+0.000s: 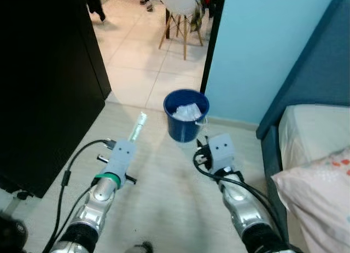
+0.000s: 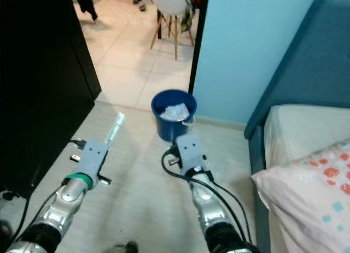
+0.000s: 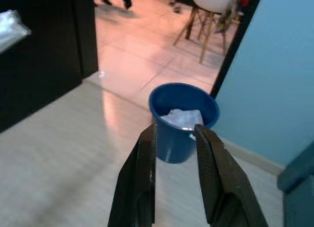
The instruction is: Clean up the room
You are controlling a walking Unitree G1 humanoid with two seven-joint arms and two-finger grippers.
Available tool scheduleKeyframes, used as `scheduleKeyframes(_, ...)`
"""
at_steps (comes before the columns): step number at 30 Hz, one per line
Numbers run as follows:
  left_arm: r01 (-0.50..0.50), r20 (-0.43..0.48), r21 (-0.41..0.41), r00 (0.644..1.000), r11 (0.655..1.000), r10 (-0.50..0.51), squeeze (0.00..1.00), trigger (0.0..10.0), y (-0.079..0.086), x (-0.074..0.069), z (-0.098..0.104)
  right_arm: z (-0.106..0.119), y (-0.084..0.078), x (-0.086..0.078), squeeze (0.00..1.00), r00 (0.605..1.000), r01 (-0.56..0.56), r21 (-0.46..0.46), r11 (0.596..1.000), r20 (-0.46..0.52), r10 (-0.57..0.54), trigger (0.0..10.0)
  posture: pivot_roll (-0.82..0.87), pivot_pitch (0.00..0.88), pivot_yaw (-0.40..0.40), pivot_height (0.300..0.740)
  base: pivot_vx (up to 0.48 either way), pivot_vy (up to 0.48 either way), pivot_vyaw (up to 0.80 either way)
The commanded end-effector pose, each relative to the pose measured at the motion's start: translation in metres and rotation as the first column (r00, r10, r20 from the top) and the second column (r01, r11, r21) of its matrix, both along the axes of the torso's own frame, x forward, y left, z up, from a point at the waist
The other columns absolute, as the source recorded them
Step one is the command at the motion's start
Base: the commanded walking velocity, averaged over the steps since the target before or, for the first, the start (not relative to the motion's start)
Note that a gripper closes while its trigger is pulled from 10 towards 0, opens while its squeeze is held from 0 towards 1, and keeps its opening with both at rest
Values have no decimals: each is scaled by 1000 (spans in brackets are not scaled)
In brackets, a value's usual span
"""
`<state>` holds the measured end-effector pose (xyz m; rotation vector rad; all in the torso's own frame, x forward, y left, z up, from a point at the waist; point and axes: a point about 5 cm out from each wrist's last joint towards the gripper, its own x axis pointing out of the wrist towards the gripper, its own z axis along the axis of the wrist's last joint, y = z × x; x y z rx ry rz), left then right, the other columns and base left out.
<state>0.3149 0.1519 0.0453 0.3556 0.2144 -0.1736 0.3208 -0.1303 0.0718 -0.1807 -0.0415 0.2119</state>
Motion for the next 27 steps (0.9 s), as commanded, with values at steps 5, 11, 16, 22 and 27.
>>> scheduleKeyframes(5,-10,-24,10,1000,1000,11,0,10000,6,-2,-4,-7,0,-3,0,999,29,-3,1000,-27,-29,10000,-20,38,66,714,401,263,0)
scheduleKeyframes(11,16,-21,-13,1000,1000,-16,0,10000,1,0,-3,-14,-9,-5,0,995,82,-47,996,-61,-85,10000,-25,35,62,714,401,264,0)
scheduleKeyframes(16,68,-14,-49,998,997,-68,0,10000,-9,1,1,-17,-20,-5,0,986,145,-49,988,-80,-148,10000,-31,32,65,714,400,264,-160)
scheduleKeyframes(22,127,1,-82,992,988,-128,0,10000,-18,3,6,-15,-21,-5,0,986,148,-47,988,-67,-151,10000,-33,30,67,714,197,136,-554)
scheduleKeyframes(27,164,13,-86,986,983,-163,0,10000,-24,2,10,-15,-20,-4,0,987,144,-52,988,-61,-147,10000,-32,27,68,714,0,0,0)
